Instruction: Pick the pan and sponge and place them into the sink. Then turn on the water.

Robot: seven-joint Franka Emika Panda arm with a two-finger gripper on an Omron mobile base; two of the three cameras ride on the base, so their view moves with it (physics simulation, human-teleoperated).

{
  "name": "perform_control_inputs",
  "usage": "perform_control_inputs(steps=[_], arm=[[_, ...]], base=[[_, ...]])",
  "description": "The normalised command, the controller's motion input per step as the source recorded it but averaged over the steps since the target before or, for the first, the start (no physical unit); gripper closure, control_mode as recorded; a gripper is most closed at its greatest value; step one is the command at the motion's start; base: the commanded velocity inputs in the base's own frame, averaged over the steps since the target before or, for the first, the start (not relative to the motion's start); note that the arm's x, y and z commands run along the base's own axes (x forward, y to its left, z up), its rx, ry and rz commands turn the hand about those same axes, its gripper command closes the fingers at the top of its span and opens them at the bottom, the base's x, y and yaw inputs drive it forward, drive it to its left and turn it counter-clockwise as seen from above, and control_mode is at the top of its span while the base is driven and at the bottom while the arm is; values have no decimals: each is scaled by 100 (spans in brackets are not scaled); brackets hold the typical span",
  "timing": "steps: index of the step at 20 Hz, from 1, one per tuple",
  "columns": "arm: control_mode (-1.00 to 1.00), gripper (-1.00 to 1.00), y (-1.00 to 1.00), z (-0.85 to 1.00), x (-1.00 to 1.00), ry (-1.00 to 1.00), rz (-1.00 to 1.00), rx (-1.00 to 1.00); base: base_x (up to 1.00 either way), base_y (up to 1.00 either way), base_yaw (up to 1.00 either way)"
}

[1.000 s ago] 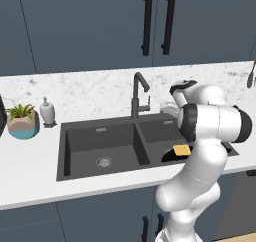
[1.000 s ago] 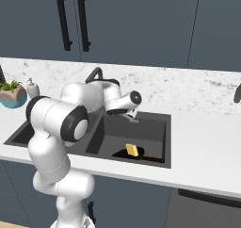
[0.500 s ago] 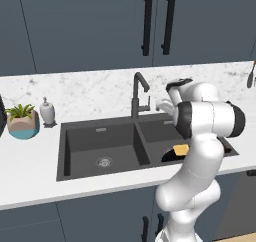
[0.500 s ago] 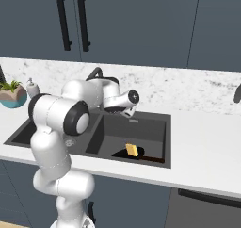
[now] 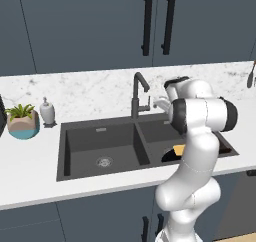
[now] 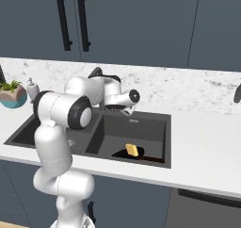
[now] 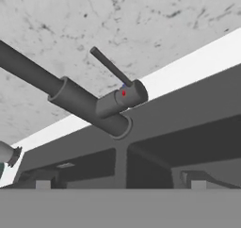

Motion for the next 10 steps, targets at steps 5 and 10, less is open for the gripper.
perform_control_inputs(steps=[5,10], arm=[[-100,-100,14,0,21,0,-3,0],[-100,-100,17,0,23,0,-4,0]], base=[[0,0,0],[0,0,0]])
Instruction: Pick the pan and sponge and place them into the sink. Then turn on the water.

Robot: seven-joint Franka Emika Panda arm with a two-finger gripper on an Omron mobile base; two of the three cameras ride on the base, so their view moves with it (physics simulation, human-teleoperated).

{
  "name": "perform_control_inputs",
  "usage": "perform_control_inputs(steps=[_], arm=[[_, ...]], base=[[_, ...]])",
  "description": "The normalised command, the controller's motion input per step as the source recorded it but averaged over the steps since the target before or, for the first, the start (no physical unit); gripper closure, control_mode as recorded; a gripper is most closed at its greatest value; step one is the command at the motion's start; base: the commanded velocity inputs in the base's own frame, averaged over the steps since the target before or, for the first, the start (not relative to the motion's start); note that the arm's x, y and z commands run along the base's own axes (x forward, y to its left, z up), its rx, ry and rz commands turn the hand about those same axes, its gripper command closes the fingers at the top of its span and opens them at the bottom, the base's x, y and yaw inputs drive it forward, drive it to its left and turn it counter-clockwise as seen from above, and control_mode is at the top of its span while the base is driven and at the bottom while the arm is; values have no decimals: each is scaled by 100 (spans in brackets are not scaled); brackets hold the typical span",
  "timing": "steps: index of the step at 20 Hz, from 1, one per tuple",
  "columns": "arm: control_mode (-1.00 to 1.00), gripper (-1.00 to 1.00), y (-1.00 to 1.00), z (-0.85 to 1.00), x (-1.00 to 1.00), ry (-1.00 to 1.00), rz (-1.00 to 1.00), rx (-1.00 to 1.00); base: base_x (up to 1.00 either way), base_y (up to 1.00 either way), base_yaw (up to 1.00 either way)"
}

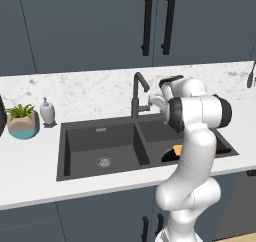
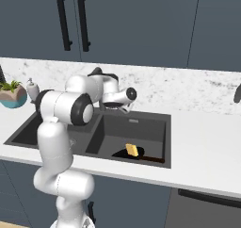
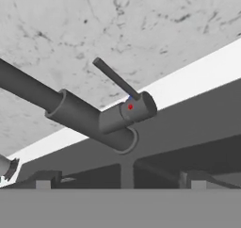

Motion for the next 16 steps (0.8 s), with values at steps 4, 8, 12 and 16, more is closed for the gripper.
perform_control_inputs(steps=[4,8,12,16], arm=[[-100,-100,5,0,31,0,-3,1],[-100,-100,0,-1,41,0,-3,3],[-100,-100,0,-15,44,0,-3,0],[-100,-100,0,-23,38,0,-3,0]], base=[[0,0,0],[0,0,0],[0,0,0],[0,0,0]])
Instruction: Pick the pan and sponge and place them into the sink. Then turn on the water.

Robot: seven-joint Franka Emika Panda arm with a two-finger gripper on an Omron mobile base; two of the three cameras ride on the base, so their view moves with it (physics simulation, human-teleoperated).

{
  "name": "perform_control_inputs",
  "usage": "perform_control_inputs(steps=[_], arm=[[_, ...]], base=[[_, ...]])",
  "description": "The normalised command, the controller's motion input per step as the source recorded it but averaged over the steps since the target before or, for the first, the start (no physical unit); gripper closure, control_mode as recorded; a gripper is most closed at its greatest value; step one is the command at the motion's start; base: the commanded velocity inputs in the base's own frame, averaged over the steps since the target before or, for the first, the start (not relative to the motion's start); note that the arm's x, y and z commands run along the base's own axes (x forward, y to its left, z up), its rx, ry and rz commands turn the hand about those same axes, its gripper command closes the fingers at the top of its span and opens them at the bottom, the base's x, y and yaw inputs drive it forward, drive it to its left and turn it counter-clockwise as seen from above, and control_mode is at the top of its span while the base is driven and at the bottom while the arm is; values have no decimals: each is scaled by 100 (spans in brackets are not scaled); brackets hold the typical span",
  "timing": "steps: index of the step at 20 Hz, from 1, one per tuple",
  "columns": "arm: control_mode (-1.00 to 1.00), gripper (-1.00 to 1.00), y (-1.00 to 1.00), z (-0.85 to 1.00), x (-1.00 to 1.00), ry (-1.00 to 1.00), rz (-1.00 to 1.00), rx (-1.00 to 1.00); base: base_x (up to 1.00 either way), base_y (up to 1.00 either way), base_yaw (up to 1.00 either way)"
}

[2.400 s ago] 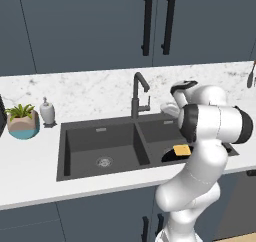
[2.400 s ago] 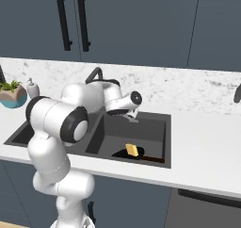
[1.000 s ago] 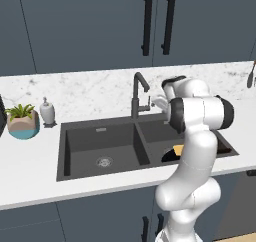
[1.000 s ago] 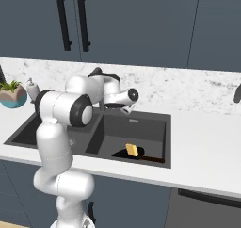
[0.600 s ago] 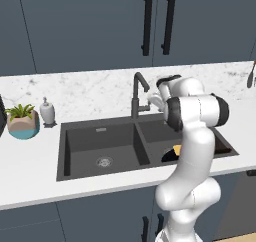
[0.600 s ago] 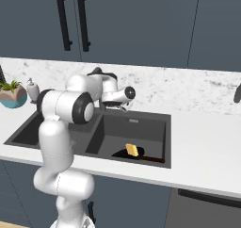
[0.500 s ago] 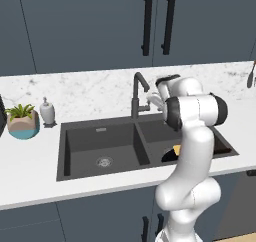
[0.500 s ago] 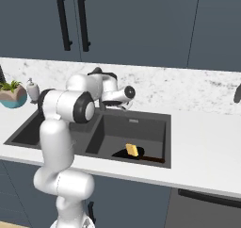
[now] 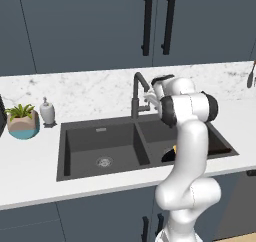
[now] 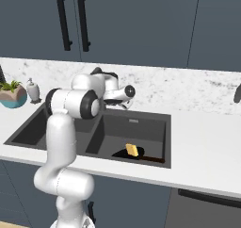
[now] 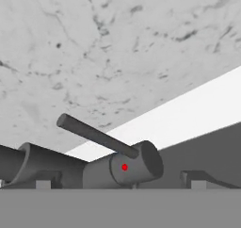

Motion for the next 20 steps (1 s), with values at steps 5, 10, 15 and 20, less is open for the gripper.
perform_control_inputs(steps=[5,10,15,20], arm=[[-100,-100,0,-15,32,0,-3,4],[-100,-100,0,-6,27,0,-3,4],[-100,-100,0,-10,22,0,-2,2],[-100,-100,0,-12,17,0,0,1]], base=[[0,0,0],[0,0,0],[0,0,0],[0,0,0]])
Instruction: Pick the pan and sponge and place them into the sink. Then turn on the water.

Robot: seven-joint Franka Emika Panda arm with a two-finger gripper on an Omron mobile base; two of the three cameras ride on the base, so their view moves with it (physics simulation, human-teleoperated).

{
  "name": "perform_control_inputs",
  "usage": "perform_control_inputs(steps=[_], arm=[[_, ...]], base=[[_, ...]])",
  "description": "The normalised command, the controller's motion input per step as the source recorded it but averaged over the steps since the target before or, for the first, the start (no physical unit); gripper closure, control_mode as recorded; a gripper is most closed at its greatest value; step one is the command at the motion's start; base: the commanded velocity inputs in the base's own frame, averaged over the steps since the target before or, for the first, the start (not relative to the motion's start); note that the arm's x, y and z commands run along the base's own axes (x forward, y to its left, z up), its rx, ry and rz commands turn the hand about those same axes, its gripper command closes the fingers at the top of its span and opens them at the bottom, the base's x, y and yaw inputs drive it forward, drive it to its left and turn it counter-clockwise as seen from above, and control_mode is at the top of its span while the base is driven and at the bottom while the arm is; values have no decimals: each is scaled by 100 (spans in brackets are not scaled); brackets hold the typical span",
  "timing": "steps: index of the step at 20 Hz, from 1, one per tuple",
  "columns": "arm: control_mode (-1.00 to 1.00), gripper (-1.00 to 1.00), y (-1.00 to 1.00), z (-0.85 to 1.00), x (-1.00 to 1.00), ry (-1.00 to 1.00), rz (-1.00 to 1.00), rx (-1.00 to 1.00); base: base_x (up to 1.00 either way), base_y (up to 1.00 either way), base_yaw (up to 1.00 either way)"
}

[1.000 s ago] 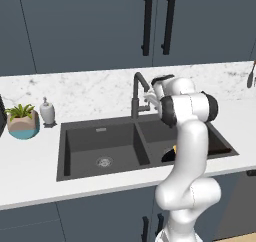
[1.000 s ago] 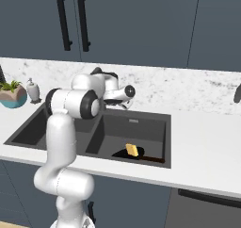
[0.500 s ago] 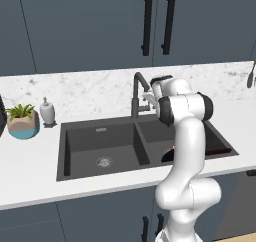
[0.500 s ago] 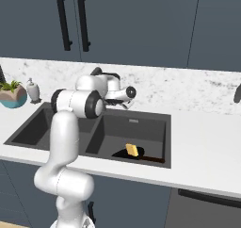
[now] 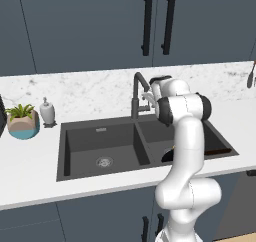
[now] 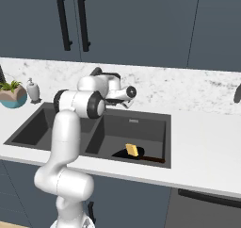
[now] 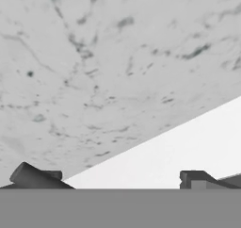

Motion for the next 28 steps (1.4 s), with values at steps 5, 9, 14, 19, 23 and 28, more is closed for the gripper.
perform_control_inputs(steps=[5,9,14,19,23,28], arm=[[-100,100,0,-1,3,0,0,0],[-100,100,0,0,0,0,0,0],[-100,100,0,0,0,0,0,1],[-100,100,-8,-1,0,0,0,12],[-100,100,-37,0,0,0,0,26],[-100,100,-52,0,0,3,-5,26]], base=[[0,0,0],[0,0,0],[0,0,0],[0,0,0],[0,0,0],[0,0,0]])
